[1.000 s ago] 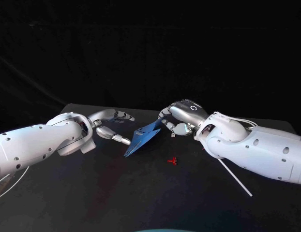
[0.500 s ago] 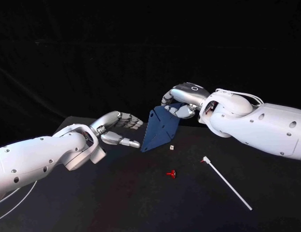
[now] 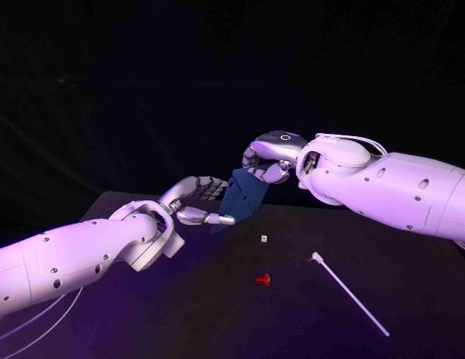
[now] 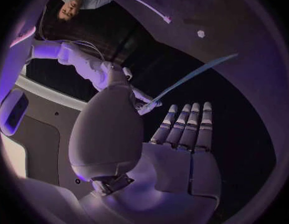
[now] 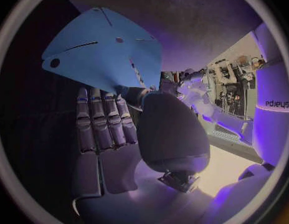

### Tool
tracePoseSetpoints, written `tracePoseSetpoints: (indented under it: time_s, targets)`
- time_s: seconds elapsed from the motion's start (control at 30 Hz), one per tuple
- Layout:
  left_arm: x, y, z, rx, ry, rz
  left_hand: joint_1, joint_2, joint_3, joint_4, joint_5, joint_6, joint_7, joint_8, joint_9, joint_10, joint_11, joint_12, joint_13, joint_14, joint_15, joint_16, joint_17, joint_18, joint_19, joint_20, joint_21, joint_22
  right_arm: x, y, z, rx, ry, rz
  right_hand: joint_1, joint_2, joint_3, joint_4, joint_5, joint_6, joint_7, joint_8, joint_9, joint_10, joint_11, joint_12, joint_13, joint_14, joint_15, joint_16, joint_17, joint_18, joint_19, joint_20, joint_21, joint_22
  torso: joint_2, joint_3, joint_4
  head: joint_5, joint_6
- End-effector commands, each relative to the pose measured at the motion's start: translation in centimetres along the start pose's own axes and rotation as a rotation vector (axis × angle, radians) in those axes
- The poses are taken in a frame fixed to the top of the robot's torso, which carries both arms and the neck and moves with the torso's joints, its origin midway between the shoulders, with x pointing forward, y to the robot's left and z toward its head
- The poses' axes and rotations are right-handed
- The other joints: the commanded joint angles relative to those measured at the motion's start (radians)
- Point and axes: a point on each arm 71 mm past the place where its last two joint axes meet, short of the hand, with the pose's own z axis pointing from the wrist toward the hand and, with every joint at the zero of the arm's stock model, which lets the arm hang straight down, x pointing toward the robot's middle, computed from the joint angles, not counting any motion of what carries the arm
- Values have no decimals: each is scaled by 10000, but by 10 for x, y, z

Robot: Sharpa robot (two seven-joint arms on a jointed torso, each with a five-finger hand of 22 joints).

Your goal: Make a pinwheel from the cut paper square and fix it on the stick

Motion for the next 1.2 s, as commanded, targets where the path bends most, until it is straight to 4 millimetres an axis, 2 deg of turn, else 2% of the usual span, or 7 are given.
tracePoseSetpoints:
  time_s: [0.03,0.23,0.33,0.43,0.57,0.83,1.2]
  targets:
    - [0,5,5,-1205,-867,162,-46,-3,-50,-10,-32,105,1304,43,30,285,-21,25,31,224,-2,24,46,-109,184,10,13,9,3,-1,2,198,521,-89,-163,18,-35,-98,-38,50,-77,136,93,227,-52,0,21,218,-47,121,87,152,198,-37,57,30,-3,5,10,-53,110]
    - [2,5,12,-1478,-1351,83,195,12,79,-14,-24,259,1295,124,77,597,-36,71,61,412,-6,85,78,-135,293,-10,42,17,1,-3,3,536,272,48,-345,49,-124,-226,-41,304,-310,518,443,1010,-323,78,87,923,-314,453,422,155,877,-269,267,101,11,-7,-9,-58,163]
    - [-1,8,13,-1543,-1569,56,369,33,446,-20,-23,485,1284,225,141,975,-51,122,97,604,-15,142,116,-137,402,-18,70,29,0,-4,2,676,169,142,-347,64,-106,-264,-41,318,-332,570,514,1081,-350,55,87,966,-341,464,469,149,942,-297,272,99,9,16,11,-55,124]
    - [-1,9,14,-1586,-1605,39,869,77,1143,-18,-30,881,1241,428,250,1587,-110,244,161,1112,-66,316,217,-115,618,-40,137,54,0,-4,2,734,91,194,-350,76,-89,-297,-41,330,-343,610,573,1140,-369,42,89,998,-361,471,504,146,986,-315,274,97,9,17,16,-45,103]
    - [2,7,15,-1566,-1453,35,1390,217,1698,-45,-37,1894,1093,957,533,2386,-255,360,207,1818,-198,572,349,-24,1043,-71,230,67,0,-4,2,771,10,231,-361,80,-78,-318,-41,337,-345,638,617,1179,-381,32,91,1021,-375,476,531,142,1016,-323,274,96,9,-2,2,-47,64]
    - [8,5,18,-1504,-964,37,2175,1399,3655,-116,-77,3022,687,1562,788,3532,-691,424,231,2543,-532,796,482,292,1708,-63,247,41,-2,-1,2,642,-274,340,-373,88,-65,-320,-41,325,-346,643,636,1180,-377,17,87,1017,-372,470,541,141,1024,-328,269,93,11,7,8,-33,19]
    - [12,9,25,-1648,-680,-172,2631,2169,4359,-161,-81,3766,338,1539,730,4387,-1008,260,163,3295,-840,914,570,393,2818,-256,321,40,-3,10,1,273,-454,517,-390,91,-36,-339,-40,289,-338,647,675,1159,-366,-23,75,986,-360,442,559,134,1022,-332,248,82,7,9,-5,-12,-48]
